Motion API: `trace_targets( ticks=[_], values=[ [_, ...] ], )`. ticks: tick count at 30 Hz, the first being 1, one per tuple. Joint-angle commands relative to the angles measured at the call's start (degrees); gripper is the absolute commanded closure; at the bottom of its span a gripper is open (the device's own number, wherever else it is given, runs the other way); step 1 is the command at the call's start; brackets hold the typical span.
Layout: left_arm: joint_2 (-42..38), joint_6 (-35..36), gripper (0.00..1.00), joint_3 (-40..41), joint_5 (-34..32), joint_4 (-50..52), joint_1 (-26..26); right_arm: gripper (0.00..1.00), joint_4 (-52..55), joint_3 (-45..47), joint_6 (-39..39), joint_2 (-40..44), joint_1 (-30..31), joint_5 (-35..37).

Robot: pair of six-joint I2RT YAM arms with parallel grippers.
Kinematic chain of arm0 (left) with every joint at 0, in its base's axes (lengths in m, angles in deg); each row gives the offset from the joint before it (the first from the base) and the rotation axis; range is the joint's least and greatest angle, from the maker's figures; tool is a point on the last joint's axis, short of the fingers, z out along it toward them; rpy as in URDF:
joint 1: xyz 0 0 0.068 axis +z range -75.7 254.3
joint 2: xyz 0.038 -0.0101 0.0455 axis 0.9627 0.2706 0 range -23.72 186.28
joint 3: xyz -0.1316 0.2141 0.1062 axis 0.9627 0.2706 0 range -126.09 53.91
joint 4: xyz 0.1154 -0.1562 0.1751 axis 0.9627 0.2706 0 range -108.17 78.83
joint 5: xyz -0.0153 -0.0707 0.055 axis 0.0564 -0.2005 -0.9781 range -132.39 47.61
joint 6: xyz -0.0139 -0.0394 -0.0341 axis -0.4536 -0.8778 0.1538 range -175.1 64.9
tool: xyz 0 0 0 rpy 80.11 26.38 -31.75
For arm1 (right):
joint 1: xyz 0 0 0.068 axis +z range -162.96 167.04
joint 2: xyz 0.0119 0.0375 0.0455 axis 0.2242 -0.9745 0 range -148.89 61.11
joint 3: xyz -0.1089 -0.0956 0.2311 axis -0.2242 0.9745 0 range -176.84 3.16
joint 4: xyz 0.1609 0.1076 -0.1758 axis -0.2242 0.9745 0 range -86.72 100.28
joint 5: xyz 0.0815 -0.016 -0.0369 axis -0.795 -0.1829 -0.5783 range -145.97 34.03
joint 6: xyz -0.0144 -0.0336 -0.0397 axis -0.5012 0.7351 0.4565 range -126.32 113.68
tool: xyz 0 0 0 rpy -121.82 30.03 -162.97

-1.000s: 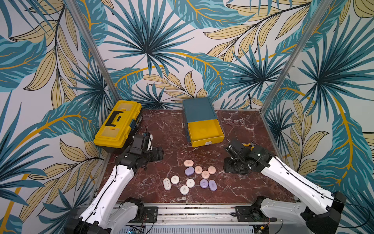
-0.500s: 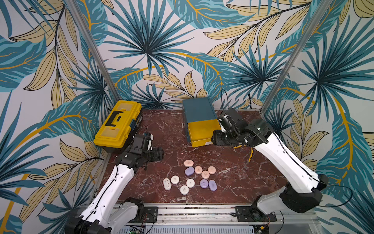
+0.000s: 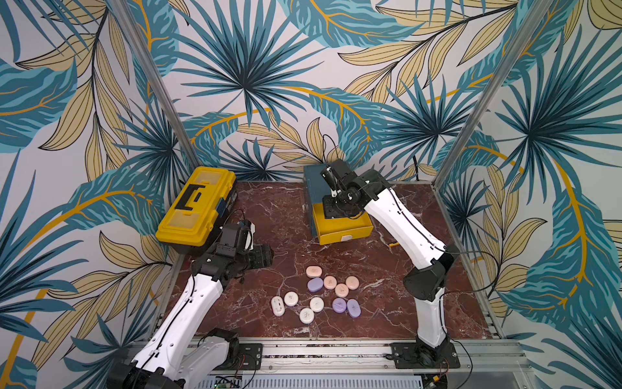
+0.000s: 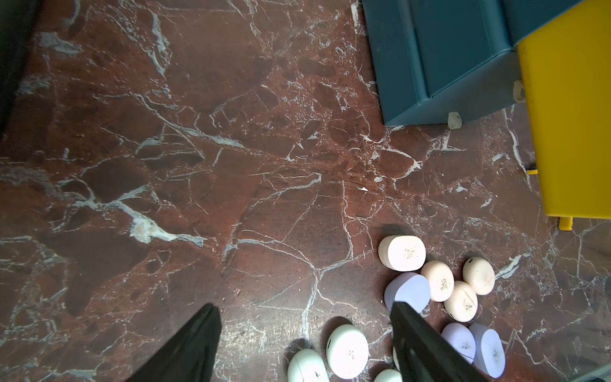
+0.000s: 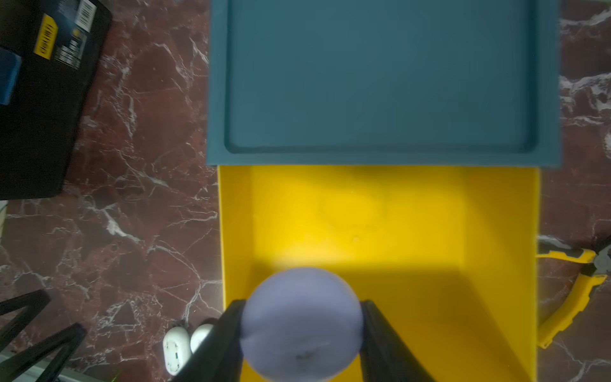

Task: Put the bluetooth earphones in the drawer according to color
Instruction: Place the bluetooth earphone in the drawer.

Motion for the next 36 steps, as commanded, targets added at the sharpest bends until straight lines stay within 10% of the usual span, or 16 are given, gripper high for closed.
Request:
trace_targets(
  ticks=[1,36],
  values=[
    [-0.7,0.3,0.15,0.7,0.8,-1.0,0.5,0.49,2.1,-3.2,1.1,-3.6,-1.0,-1.0],
    [-0.9,0.4,0.15,0.9,-0.2,0.0,0.5,0.27,2.8,-10.0,2.7,-7.1,-3.0,-2.3]
  ],
)
